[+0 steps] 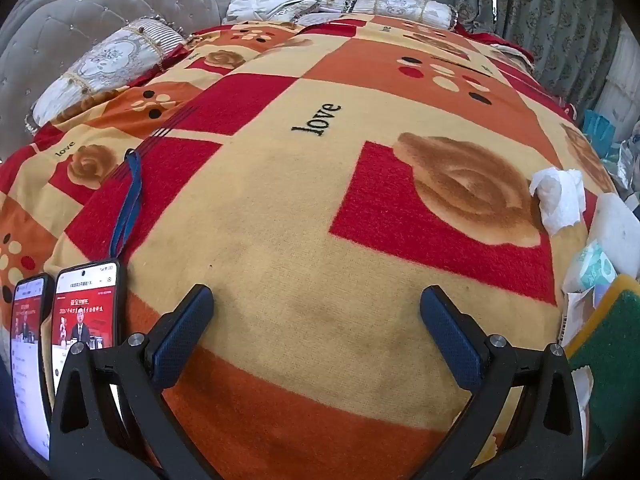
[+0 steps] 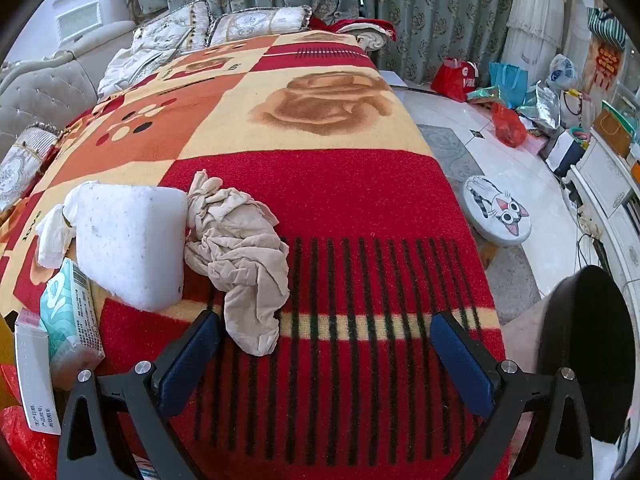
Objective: Collect trash
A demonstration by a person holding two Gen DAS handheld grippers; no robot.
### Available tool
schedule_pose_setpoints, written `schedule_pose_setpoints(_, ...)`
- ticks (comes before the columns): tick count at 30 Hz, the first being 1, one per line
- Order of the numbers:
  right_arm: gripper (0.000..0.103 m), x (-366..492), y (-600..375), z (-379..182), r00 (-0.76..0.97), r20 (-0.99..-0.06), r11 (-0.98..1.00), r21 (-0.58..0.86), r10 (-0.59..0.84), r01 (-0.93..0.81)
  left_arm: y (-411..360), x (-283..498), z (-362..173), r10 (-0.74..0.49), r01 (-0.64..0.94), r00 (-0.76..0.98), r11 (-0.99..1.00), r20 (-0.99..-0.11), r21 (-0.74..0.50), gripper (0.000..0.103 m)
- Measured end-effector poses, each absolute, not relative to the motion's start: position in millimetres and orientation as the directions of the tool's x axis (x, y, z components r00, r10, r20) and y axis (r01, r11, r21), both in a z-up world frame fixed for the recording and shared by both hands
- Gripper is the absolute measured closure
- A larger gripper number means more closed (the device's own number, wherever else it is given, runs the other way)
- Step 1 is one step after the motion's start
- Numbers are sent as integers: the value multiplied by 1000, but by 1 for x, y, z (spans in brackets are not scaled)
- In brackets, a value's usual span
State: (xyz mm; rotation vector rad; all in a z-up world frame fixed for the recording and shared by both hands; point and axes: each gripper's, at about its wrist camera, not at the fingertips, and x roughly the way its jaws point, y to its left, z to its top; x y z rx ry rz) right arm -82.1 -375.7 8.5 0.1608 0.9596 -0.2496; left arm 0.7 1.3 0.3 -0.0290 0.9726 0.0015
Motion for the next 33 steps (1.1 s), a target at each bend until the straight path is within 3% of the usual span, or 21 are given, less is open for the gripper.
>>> schedule_pose_setpoints(4, 0, -82, -376, 8, 549, -825, 959, 26, -139, 281, 2, 1, 3, -8, 4, 526, 1000, -851, -7, 1)
schedule_pose_setpoints(19, 0, -82, -376, 8, 549, -824, 960, 25, -139, 280, -11, -70, 107, -87, 73, 694, 996, -715, -51, 1)
schedule_pose_setpoints(28, 0, -83, -375, 16, 473, -875, 968, 21, -103, 250, -40, -99, 131, -162, 155, 718, 985, -677, -71, 1)
schedule_pose_setpoints(33, 1, -122, -364, 48, 558, -810, 956, -10, -180, 293, -56, -107, 137, -202, 200, 715, 976, -669, -81, 1)
